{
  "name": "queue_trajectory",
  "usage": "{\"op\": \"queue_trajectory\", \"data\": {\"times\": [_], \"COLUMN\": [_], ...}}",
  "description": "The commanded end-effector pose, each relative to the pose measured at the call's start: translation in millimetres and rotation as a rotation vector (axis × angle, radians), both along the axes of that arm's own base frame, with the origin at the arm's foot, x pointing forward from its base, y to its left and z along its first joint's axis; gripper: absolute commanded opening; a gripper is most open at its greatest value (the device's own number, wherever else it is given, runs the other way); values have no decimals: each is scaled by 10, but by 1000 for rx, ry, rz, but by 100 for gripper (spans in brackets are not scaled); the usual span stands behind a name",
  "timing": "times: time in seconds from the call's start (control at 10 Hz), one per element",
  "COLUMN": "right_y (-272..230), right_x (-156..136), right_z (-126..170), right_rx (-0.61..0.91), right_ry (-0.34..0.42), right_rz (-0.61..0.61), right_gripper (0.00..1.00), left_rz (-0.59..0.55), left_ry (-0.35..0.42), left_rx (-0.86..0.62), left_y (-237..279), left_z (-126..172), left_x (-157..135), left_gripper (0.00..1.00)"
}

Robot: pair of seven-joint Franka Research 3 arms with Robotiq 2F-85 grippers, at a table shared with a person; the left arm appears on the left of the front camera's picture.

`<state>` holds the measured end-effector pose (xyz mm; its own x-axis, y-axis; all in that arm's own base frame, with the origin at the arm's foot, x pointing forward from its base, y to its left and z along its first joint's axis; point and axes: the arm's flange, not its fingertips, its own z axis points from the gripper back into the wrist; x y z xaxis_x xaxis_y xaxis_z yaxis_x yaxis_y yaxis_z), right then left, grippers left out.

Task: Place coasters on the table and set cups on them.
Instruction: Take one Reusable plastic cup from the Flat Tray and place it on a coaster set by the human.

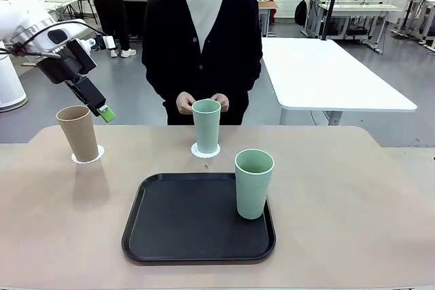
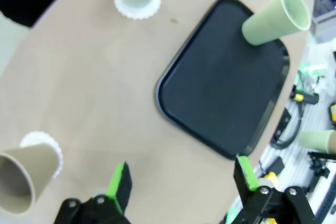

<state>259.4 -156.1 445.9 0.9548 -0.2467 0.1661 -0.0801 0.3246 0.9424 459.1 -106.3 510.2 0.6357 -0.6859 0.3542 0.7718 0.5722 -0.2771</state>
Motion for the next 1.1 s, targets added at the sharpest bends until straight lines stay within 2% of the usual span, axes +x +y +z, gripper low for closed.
{"op": "queue_trajectory", "data": {"times": [0.0,0.1,0.3,0.4,0.6,0.8,1.0], "right_y": [2,2,2,2,2,2,2], "right_x": [29,29,29,29,29,29,29], "right_z": [11,11,11,11,11,11,11], "right_rx": [23,23,23,23,23,23,23], "right_ry": [-27,-27,-27,-27,-27,-27,-27], "right_rz": [0,0,0,0,0,0,0], "right_gripper": [100,100,100,100,100,100,100], "left_rz": [-2,65,211,283,315,313,390], "left_ry": [-2,96,232,280,347,423,440], "left_rx": [3,-223,-504,-571,-694,-823,-906], "left_y": [-20,229,948,1250,1775,2154,2330], "left_z": [-13,12,77,36,-25,-265,-474], "left_x": [-7,-35,-331,-434,-624,-518,-424], "left_gripper": [100,100,100,100,100,100,100]}}
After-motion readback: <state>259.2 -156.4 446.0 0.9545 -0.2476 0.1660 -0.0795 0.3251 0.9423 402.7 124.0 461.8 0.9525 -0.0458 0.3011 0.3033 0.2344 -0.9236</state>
